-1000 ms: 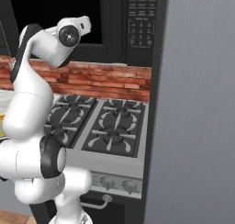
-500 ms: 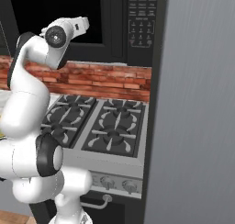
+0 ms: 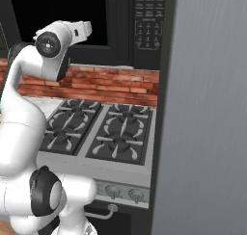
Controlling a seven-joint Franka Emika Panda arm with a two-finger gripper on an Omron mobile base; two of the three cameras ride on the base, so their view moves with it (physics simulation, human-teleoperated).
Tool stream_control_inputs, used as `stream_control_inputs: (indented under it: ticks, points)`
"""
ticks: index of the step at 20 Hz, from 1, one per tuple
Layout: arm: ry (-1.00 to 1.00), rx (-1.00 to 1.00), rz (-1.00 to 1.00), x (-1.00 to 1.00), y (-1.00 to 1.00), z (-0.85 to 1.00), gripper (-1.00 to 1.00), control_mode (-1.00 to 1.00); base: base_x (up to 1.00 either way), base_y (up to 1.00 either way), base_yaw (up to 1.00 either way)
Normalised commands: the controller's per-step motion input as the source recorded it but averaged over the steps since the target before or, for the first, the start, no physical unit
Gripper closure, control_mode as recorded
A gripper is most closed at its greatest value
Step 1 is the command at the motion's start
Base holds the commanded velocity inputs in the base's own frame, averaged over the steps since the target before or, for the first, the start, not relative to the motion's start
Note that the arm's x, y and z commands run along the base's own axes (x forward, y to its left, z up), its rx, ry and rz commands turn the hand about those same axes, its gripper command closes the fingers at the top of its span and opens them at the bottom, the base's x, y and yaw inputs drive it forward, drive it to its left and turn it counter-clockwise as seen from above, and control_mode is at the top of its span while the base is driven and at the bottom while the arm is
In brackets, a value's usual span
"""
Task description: Pick the broccoli from the counter and place it in the microwave. Then turn on the microwave.
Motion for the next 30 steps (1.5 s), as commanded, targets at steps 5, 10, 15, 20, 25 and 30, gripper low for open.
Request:
stream_control_inputs:
  ticks: [5,10,15,20,25,30]
  points:
    - [0.03,0.1,-0.04,-1.0,-0.42,0.21,1.0,-1.0,0.0,0.0,0.0]
    - [0.15,0.24,-0.38,-0.85,-0.2,0.01,1.0,-1.0,0.0,0.0,0.0]
    - [0.01,0.29,-0.48,-0.77,0.0,0.0,1.0,-1.0,0.0,0.0,0.0]
    - [0.11,0.33,-0.34,-0.47,-0.21,0.01,1.0,-1.0,0.0,0.0,0.0]
    - [0.05,0.25,-0.06,-0.06,-0.54,0.0,1.0,-1.0,0.0,0.0,0.0]
    - [-0.06,0.18,0.0,0.0,-0.59,0.0,1.0,-1.0,0.0,0.0,0.0]
